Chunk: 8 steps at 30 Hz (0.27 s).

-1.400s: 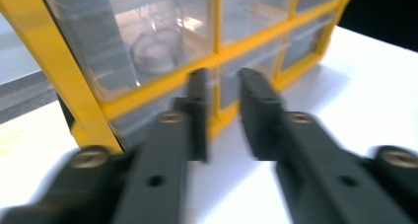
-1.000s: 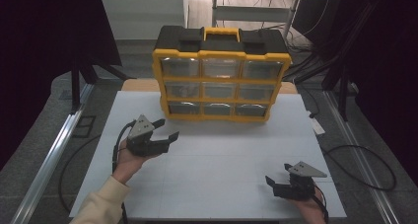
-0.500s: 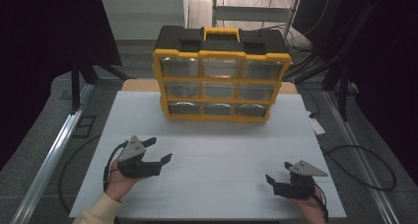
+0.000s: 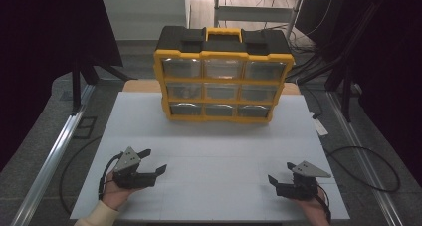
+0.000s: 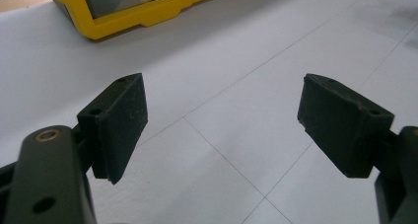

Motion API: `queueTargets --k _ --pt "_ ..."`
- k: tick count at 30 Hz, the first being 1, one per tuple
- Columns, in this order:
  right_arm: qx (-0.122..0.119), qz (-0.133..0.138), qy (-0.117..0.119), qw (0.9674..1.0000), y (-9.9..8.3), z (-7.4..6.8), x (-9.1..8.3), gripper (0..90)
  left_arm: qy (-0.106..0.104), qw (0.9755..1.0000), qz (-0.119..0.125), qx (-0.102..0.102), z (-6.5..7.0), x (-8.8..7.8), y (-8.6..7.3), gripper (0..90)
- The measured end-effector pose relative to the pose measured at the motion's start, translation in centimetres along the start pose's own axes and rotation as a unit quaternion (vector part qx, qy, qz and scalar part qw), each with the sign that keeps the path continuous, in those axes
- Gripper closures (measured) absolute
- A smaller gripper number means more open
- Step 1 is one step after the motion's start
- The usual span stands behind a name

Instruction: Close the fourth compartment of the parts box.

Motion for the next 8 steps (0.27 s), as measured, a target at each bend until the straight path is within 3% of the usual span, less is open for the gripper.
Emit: queueTargets --k 8 --pt "0.003 0.002 0.004 1.0 -0.07 0.06 -0.01 13.7 -0.002 1.0 0.0 -0.003 -0.05 0.11 -0.1 18.8"
Point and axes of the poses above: each handheld gripper's, and its own axes: x roughly forward along the jaws, y roughly out of its top, z roughly to its right, the point moved 8 cm from there along x, roughly forward along the jaws, and after that the axes turned 15 degrees about -z, right-handed, at the moved point
